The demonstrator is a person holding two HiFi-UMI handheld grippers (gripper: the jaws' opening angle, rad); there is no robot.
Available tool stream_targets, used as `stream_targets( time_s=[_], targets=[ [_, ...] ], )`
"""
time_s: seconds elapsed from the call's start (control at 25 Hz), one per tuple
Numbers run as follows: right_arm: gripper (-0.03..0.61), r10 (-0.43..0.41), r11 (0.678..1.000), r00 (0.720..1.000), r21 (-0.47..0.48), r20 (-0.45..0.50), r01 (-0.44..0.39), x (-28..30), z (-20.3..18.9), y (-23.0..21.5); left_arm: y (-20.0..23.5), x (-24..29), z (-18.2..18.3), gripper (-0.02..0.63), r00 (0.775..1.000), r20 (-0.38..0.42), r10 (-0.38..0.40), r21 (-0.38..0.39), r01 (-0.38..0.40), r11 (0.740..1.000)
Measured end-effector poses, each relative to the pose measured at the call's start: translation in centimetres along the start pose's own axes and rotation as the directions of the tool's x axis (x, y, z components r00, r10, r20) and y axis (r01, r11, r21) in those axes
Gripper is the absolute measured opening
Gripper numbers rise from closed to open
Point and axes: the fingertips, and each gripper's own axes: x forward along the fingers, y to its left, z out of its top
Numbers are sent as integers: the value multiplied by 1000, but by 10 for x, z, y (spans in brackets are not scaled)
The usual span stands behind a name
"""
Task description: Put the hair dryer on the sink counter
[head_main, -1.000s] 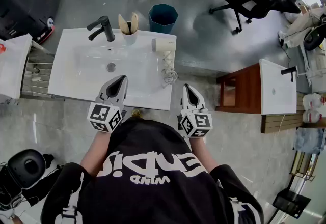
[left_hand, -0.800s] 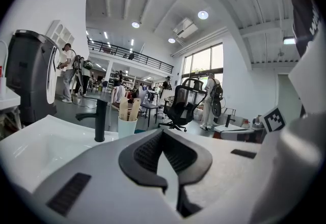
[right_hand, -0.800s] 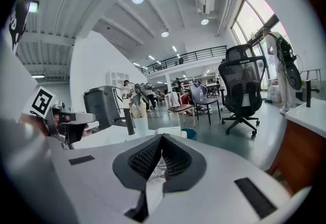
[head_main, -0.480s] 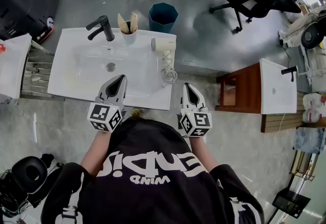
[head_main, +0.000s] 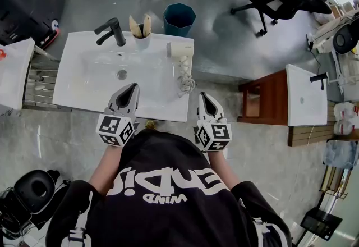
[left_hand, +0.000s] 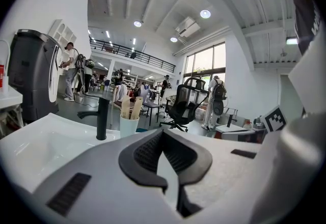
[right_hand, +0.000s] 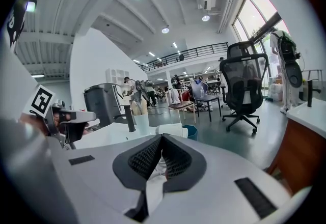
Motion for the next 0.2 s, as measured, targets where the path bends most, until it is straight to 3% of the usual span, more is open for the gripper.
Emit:
stream_targets(
  time_s=[0.2],
  targets=[
    [23, 9, 1000, 1000, 5, -10, -9, 2, -4, 5, 1, -1, -1, 9, 1000, 3, 2, -1, -2, 1000]
  ],
)
